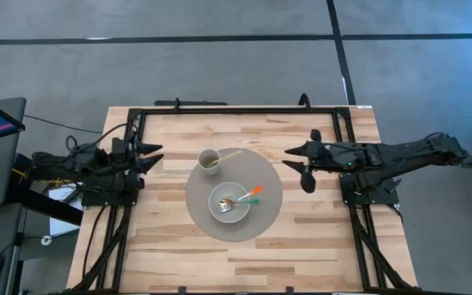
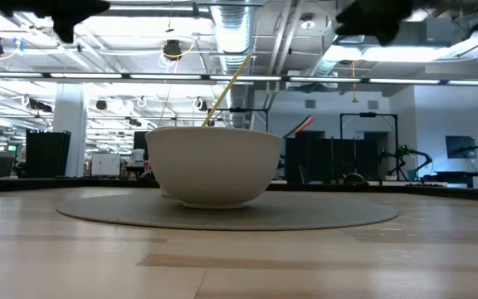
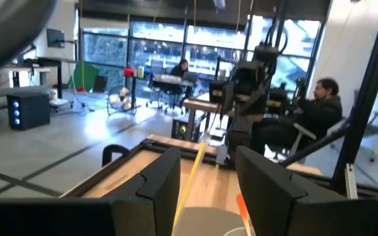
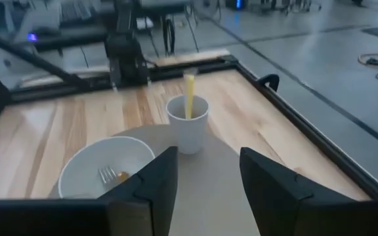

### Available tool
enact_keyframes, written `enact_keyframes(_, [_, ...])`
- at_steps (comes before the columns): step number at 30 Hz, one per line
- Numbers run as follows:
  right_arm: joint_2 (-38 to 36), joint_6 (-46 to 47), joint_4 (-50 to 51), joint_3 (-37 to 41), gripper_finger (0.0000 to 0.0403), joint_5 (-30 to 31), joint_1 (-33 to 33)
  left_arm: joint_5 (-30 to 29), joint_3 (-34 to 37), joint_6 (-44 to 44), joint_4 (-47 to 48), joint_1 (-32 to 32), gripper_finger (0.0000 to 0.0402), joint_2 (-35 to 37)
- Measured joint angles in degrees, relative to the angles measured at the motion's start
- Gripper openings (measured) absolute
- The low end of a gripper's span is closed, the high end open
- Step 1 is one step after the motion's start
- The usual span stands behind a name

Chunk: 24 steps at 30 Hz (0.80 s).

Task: Pick & Place Utensil
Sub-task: Return to Home Position

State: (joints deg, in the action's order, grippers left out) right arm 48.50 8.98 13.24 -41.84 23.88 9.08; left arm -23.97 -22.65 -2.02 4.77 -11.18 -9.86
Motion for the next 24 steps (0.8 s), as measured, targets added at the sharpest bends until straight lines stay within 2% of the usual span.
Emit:
enact_keyframes(6, [-12.9,-0.6,-6.9,11.3,0.0154,-1.5,-0.3,-1.3,6.8,-0.9,-0.1,0.0,0.0149,9.8])
enact_keyframes(12, [-23.2,-1.9,-7.4,17.4,0.0157,-1.6,0.1,-6.1,9.0,-1.2,-0.7,0.1,0.0149,8.5])
enact_keyframes(19, [-34.2,-2.9,-8.1,23.6,0.0155,-1.7,0.7,-6.3,9.1,-1.3,-0.5,0.1,0.0149,9.7])
enact_keyframes(24, [-40.8,-4.7,-7.1,25.6,0.0153,-5.3,0.7,-6.4,9.8,-1.4,-0.4,0.1,0.0149,9.8])
